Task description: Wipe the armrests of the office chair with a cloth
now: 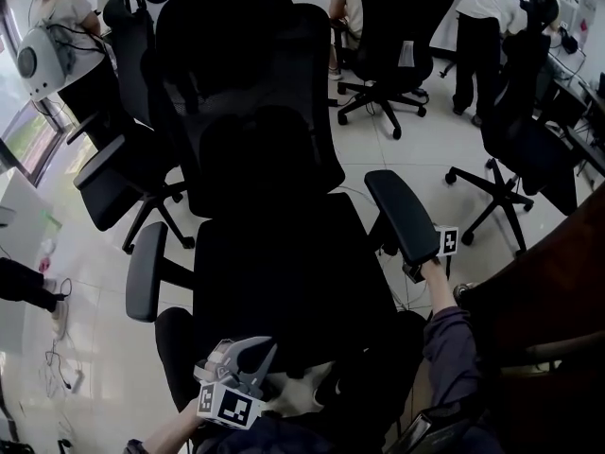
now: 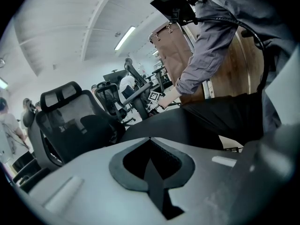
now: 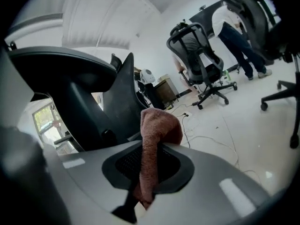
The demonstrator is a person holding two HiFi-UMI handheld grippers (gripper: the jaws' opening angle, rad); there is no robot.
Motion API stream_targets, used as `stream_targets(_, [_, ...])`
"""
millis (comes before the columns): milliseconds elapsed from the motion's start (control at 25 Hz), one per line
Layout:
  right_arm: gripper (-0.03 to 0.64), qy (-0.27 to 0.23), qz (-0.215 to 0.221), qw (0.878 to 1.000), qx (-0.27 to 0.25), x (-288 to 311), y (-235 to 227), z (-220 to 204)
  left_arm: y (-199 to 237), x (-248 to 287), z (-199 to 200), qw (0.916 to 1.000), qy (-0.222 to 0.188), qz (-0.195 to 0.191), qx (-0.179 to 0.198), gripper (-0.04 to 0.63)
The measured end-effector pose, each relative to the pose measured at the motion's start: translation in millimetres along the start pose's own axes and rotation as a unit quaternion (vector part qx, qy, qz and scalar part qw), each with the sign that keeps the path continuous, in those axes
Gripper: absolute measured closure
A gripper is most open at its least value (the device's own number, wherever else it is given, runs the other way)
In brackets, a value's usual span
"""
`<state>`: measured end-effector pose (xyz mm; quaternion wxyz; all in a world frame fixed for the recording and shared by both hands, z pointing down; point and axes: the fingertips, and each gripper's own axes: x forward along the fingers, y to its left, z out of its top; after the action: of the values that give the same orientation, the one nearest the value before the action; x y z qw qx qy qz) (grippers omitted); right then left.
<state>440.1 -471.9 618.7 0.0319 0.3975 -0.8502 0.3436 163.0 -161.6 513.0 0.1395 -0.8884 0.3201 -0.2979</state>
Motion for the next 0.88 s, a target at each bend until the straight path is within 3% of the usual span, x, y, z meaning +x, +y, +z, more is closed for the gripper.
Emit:
stream_targets(120, [0.568, 0.007, -0.019, 1.0, 0.008, -1, -8, -13, 0, 1, -1, 1.0, 0.002, -0.003, 0.001, 0.578])
stream_targets(280, [0.568, 0.018, -0.046, 0.998, -0.029, -18, -7, -15, 0, 2, 3, 0.9999, -0.008, -0.005, 0.011, 0.578])
stream_targets(440, [0.568, -0.018, -0.054, 0.996, -0.075, -70, 9, 8, -1, -1, 5, 0.9991, -0.023, -0.017, 0.031, 0.578])
stream_targets(600, [0.568, -0.045, -0.046, 0.992, -0.109, -133, 62, 30, -14, -7, 7, 0.996, -0.041, -0.039, 0.069, 0.578])
stream_targets(880, [0.568, -0.071, -0.087, 0.976, -0.189, -224, 157, 62, -37, -28, 13, 0.9893, -0.087, -0.054, 0.104, 0.578])
